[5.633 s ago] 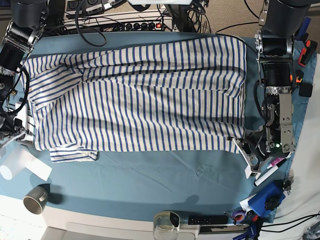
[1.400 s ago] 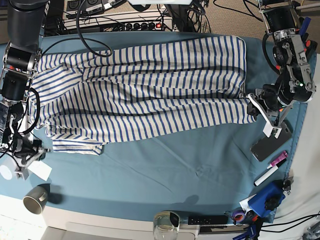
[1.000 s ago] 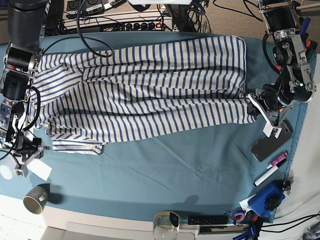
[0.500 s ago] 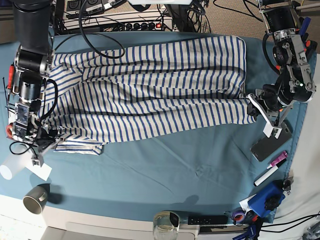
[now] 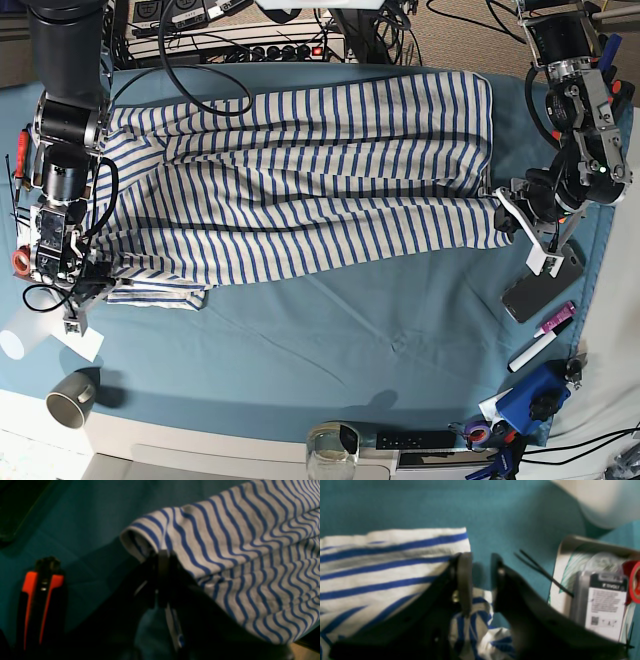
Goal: Fold the T-shirt properly
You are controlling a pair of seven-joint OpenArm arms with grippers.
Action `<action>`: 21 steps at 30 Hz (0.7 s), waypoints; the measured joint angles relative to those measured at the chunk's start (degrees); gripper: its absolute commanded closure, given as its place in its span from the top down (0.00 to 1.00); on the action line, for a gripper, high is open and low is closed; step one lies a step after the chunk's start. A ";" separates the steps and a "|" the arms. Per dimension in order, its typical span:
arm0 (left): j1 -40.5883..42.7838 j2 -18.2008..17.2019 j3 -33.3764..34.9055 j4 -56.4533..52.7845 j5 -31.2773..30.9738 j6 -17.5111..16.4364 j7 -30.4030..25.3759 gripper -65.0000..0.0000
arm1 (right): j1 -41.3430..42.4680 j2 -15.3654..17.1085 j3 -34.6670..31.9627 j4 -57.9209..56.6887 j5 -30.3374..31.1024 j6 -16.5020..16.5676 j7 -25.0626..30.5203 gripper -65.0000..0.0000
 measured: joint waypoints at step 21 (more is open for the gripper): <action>-0.02 0.00 0.00 0.02 0.00 0.00 -0.02 0.00 | 0.15 0.02 0.00 2.25 -1.14 3.30 -1.22 0.00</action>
